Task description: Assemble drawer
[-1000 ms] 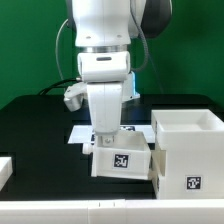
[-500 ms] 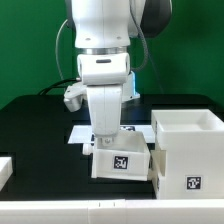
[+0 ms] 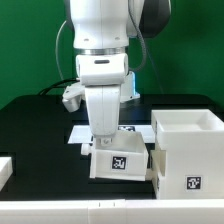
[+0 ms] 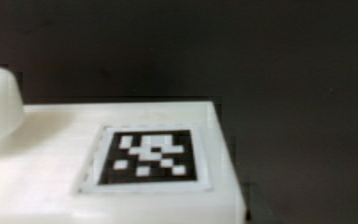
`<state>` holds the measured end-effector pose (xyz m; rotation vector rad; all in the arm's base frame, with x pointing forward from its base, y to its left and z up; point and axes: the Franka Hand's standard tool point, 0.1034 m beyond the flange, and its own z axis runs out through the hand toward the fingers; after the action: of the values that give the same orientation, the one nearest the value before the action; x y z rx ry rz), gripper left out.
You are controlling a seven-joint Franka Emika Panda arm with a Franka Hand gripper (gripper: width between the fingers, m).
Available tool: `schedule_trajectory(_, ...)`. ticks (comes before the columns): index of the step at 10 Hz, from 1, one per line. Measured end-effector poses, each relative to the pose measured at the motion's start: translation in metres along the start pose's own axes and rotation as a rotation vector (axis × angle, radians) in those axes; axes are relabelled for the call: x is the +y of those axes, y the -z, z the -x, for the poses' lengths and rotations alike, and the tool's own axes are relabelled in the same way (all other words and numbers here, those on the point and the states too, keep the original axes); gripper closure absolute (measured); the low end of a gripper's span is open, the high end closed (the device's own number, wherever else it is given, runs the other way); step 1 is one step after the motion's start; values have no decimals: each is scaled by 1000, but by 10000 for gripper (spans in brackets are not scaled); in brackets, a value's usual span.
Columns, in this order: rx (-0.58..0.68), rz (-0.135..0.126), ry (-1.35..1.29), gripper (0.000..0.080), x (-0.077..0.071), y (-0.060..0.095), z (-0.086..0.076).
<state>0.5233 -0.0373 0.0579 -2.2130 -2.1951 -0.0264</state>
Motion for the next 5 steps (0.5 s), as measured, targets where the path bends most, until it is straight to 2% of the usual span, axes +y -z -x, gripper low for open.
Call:
schedule_trajectory(3, 107, -13, 17, 759, -9, -5, 36)
schedule_trajectory(5, 145, -26, -2, 759, -13, -7, 49)
